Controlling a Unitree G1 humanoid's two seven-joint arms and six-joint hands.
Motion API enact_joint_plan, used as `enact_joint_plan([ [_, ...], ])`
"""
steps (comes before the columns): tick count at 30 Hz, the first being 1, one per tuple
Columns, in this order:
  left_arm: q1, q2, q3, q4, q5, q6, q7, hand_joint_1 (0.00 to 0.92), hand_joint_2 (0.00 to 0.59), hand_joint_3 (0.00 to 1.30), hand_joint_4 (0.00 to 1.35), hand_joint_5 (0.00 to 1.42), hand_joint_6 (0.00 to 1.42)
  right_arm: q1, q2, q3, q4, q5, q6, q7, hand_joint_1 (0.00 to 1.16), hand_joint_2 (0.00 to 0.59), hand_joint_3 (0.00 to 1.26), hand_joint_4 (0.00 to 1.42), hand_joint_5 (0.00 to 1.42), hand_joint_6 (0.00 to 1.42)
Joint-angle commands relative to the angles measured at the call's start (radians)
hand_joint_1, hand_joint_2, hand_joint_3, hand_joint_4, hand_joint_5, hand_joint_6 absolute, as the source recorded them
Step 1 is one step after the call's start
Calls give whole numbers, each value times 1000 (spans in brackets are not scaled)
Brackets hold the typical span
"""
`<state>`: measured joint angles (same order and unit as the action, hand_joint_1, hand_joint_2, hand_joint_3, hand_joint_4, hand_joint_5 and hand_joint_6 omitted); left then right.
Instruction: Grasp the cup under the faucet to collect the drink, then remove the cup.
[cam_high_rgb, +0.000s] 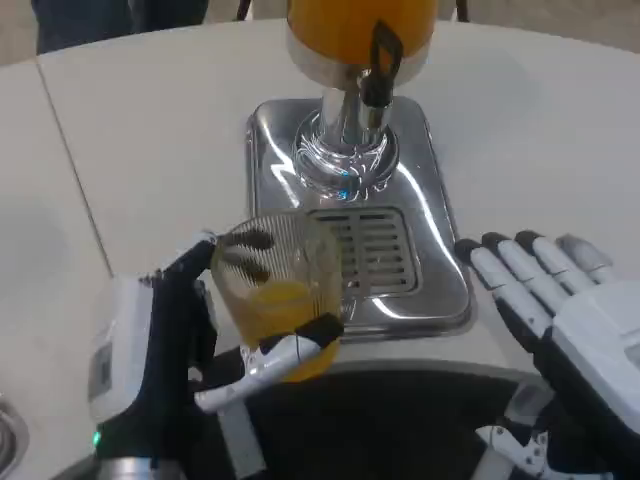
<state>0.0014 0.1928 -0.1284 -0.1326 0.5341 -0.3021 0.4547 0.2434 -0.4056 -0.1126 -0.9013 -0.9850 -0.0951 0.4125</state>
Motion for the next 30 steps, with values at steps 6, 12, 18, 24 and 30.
enact_joint_plan([
  [6, 121, -14, 21, -145, 12, -49, -24, 643, 15, 1120, 990, 1387, 1424, 4, -7, 19, -1, 30, -46, 6, 411, 405, 0, 0, 0, 0],
  [12, 201, -21, 23, -203, 28, -68, -37, 643, 12, 1112, 990, 1387, 1424, 13, 6, 68, 8, 37, -62, 5, 391, 391, 0, 0, 0, 0],
  [18, 236, -16, 42, -230, 23, -84, -57, 643, 10, 1110, 990, 1387, 1424, 55, 18, 64, 13, 24, -89, -31, 389, 400, 0, 0, 0, 0],
  [24, 247, -20, 42, -233, 27, -95, -70, 643, 9, 1110, 990, 1387, 1424, 54, 20, 62, 24, 32, -97, -38, 377, 414, 0, 0, 0, 0],
  [30, 243, -21, 43, -231, 27, -93, -80, 643, 9, 1111, 990, 1387, 1424, 60, 30, 55, 15, 31, -94, -38, 378, 413, 0, 0, 0, 0],
])
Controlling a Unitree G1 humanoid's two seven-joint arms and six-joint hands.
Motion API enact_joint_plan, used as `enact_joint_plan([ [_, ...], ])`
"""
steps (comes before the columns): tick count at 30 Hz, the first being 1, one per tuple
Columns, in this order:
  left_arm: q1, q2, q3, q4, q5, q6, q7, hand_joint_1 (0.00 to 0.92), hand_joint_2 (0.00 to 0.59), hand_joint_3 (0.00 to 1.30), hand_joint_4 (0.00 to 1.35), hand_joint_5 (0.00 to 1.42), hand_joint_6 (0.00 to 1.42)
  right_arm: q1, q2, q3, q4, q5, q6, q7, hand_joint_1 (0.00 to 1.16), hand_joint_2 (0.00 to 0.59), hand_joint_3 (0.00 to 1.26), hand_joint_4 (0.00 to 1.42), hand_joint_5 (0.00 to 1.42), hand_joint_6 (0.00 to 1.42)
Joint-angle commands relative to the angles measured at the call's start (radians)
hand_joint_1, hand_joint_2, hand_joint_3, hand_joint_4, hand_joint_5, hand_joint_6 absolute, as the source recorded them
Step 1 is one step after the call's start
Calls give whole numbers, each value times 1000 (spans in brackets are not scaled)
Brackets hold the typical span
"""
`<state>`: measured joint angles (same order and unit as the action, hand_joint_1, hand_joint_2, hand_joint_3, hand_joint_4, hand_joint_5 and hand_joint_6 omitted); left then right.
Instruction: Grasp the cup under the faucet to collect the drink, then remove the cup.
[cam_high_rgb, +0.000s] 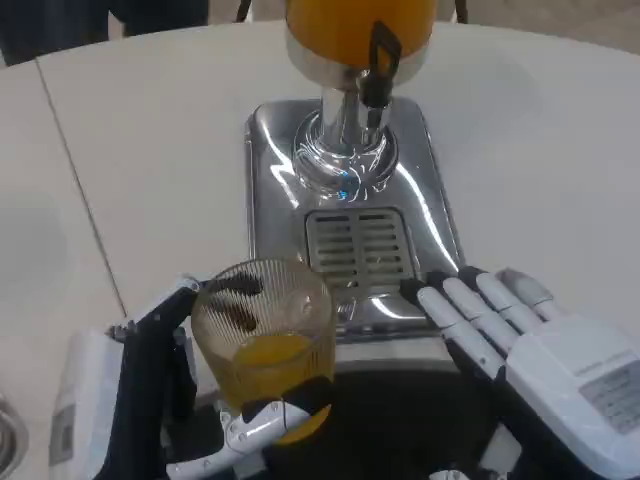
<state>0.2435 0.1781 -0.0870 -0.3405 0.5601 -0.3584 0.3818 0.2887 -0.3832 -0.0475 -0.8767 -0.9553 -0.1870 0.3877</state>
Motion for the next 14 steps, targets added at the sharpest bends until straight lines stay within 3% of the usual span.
enact_joint_plan([
  [1, 1, -7, 1, -24, 2, -36, -8, 643, 8, 1111, 990, 1387, 1424, 18, 10, -10, -12, 0, -3, -13, 380, 413, 0, 0, 0, 0],
  [5, 4, -11, 2, -27, 3, -31, -12, 643, 8, 1115, 990, 1387, 1424, 40, 28, -7, -19, -13, -3, -17, 385, 414, 0, 0, 0, 0],
  [10, -13, -17, 8, -25, -3, -16, -25, 643, 8, 1117, 990, 1387, 1424, 27, 63, 29, -12, -38, 3, -19, 390, 414, 0, 0, 0, 0],
  [14, -26, -22, 11, -24, 1, -14, -33, 643, 7, 1120, 978, 1387, 1424, 32, 65, 12, -13, -38, 4, -20, 398, 411, 0, 0, 0, 0],
])
